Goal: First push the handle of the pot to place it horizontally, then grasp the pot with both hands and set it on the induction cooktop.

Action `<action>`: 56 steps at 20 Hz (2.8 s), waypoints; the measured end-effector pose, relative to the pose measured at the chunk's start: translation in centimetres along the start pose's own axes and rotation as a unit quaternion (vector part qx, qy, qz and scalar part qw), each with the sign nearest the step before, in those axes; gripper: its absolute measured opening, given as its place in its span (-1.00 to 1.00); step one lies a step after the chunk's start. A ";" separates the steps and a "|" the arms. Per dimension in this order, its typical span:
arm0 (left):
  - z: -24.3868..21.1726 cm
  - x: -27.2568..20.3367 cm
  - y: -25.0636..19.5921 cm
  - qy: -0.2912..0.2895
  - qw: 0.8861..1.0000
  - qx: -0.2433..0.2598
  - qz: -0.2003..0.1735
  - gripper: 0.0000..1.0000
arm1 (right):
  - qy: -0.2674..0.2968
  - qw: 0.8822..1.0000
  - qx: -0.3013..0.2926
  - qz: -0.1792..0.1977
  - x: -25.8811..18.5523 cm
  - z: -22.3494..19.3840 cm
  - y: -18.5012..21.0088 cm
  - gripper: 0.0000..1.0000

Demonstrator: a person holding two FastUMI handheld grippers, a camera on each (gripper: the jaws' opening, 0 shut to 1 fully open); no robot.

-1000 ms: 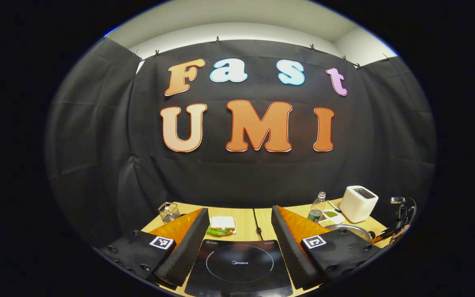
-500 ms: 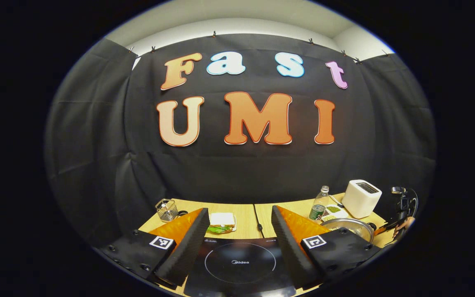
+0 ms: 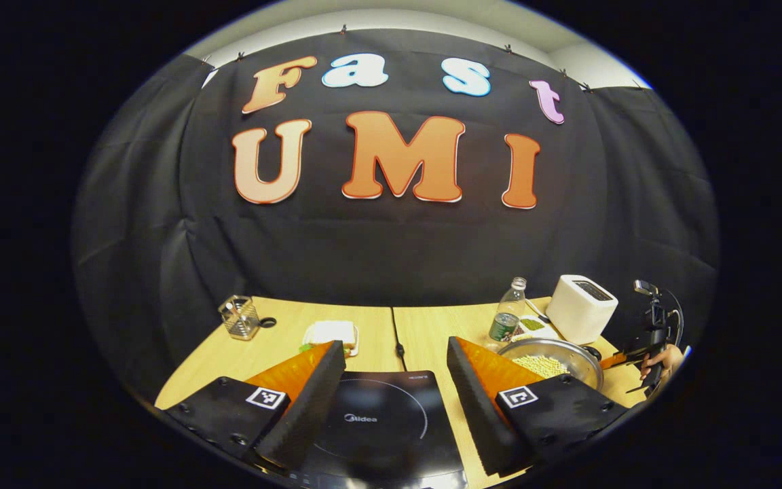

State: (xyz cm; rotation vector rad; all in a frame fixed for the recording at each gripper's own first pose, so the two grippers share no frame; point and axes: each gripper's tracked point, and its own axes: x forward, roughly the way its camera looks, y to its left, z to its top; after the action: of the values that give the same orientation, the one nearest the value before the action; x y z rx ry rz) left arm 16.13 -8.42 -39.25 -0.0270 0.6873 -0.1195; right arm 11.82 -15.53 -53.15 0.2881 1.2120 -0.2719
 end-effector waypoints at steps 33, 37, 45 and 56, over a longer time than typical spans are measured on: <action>-21.6 14.6 -13.5 0.277 0.960 0.030 0.003 0.88 | -0.018 0.995 -0.101 0.001 2.1 2.6 1.4 0.41; -22.5 15.7 -14.1 0.278 0.961 0.016 -0.005 0.79 | -0.032 0.992 -0.122 0.000 2.5 2.9 1.7 0.31; -21.6 16.9 -13.8 0.234 0.972 -0.004 0.018 0.63 | -0.050 0.990 -0.132 -0.009 2.1 2.6 1.5 0.23; -20.1 15.9 -13.0 0.217 0.976 0.023 0.015 0.57 | -0.029 0.993 -0.113 -0.025 0.6 0.9 2.1 0.12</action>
State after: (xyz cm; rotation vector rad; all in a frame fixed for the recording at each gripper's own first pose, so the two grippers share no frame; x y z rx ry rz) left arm 14.27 -22.96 -64.00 0.0554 1.1215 -0.1129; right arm 13.55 -13.89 -53.28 0.0535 1.1808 -0.1828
